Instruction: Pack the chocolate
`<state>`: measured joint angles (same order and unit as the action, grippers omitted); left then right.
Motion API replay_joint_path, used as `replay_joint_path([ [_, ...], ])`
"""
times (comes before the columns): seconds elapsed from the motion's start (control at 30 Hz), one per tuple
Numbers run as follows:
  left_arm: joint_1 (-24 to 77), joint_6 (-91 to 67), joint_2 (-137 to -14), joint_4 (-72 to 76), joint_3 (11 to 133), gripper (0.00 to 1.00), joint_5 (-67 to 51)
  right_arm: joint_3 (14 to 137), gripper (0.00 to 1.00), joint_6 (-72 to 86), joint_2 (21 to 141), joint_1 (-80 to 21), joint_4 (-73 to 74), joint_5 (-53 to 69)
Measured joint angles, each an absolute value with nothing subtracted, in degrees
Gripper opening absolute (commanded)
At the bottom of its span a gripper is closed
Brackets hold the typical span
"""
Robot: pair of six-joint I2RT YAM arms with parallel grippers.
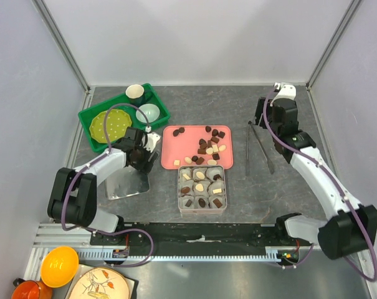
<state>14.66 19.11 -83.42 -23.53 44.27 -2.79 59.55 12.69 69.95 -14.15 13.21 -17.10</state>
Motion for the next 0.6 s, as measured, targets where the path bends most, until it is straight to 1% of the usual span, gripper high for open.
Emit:
replay_joint_path([
  [0.07,15.16,19.09,-84.31,-23.51,44.27,0.73,-2.83,59.53,0.72,12.88,67.05,-16.10,12.56,-17.23],
  [0.2,16.14,19.07,-85.73,-23.44,44.38,0.64,-3.09,59.42,0.72,12.91,64.55,-18.57,12.82,-17.26],
  [0.37,16.84,19.11,-85.89,-23.68,44.40,0.61,-3.38,59.37,0.72,12.82,63.68,-19.18,13.89,-17.21],
  [0.5,16.88,19.14,-85.67,-24.08,44.36,0.54,-3.99,59.37,0.72,12.67,63.66,-19.46,14.55,-16.64],
  [0.6,17.10,19.29,-84.86,-25.45,43.99,0.52,-4.84,59.37,0.72,12.38,63.75,-19.70,14.72,-16.29],
])
